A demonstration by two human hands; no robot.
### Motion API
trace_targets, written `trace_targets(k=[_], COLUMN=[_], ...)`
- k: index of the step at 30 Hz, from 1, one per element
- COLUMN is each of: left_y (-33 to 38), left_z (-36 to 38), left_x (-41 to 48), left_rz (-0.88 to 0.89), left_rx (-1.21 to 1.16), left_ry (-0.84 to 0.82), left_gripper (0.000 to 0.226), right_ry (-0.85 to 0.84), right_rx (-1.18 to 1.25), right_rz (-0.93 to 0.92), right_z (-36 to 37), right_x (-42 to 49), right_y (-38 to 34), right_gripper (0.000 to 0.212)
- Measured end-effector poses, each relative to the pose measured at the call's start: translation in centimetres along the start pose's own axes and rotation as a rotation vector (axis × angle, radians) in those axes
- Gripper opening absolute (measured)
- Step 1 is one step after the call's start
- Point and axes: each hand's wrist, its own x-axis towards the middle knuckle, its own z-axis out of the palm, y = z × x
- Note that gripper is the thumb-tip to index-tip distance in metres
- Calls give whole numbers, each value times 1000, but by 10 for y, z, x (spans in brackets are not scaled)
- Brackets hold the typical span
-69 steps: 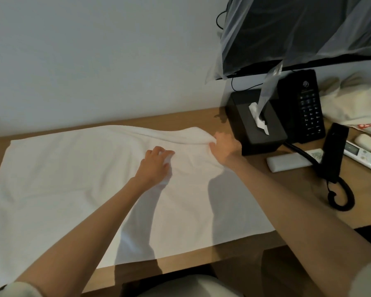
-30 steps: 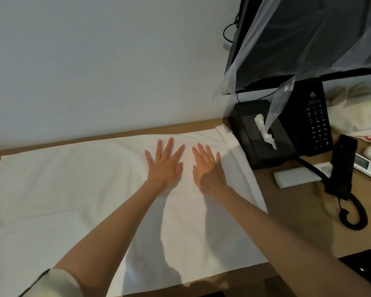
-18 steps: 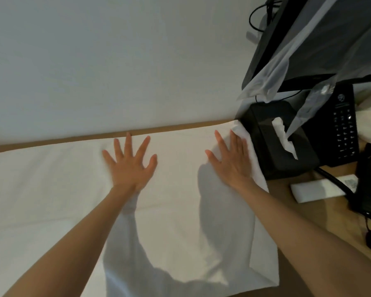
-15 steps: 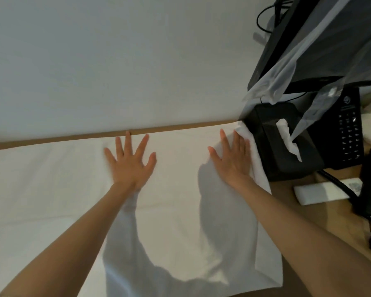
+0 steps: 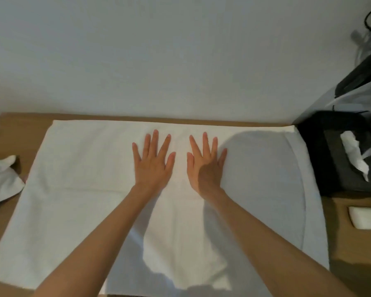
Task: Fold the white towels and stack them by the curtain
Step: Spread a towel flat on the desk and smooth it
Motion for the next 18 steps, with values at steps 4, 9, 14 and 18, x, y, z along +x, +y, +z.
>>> trace_targets(k=[4,9,14,18], left_y=[-57,-126,-182,-192], left_z=[-8,-19,-24,-27], left_x=[11,28,40,47], left_rz=[-83,-197,-343,-390], left_rx=[-82,-113,-129,-113], left_ry=[15,56,79,49], left_gripper=[52,51,54,58], right_ry=[54,68,77,60], right_rx=[-101,-148,-132,-139], right_rz=[42,42,49,71], right_z=[13,16,14,13], right_x=[3,3,4,3], right_y=[-4,-4,-6,-9], right_gripper=[51,54,54,53])
